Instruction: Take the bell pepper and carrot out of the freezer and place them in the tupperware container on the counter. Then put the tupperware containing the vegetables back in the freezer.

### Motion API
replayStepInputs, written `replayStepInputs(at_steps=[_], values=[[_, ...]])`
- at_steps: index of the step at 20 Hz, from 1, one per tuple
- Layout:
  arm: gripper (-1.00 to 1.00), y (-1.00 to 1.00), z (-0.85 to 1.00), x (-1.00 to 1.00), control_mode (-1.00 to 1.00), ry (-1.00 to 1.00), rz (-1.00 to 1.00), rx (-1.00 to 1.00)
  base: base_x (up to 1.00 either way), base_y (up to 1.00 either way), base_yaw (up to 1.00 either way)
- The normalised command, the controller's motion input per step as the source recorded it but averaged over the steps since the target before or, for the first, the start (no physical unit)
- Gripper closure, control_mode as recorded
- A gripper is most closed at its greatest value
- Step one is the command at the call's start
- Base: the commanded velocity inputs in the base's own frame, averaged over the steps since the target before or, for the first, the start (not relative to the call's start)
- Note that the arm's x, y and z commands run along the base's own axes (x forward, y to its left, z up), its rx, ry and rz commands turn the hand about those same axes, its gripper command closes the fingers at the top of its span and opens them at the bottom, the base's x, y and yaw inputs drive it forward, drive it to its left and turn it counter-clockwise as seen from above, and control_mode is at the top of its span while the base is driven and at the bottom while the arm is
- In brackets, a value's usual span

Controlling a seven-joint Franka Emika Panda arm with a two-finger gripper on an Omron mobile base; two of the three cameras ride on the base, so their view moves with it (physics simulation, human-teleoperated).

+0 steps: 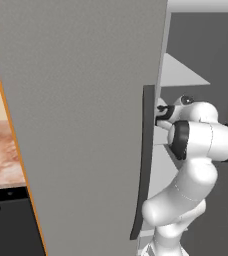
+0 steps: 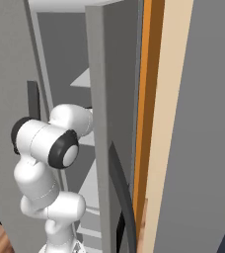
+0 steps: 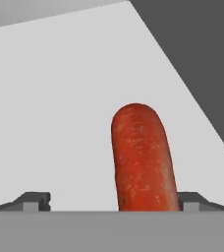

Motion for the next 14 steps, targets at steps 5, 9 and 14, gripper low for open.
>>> replayStepInputs(at_steps=[5, 9, 14], values=[[-1.0, -0.44, -0.29, 0.24, -1.0, 0.0, 0.0, 0.0, 0.0, 0.0, 0.0], [1.0, -0.3, -0.4, 0.08, -1.0, 0.05, 0.0, 0.02, 0.0, 0.0, 0.0], [1.0, -0.35, -0.33, 0.01, -1.0, 0.05, 0.0, 0.06, 0.0, 0.0, 0.0]])
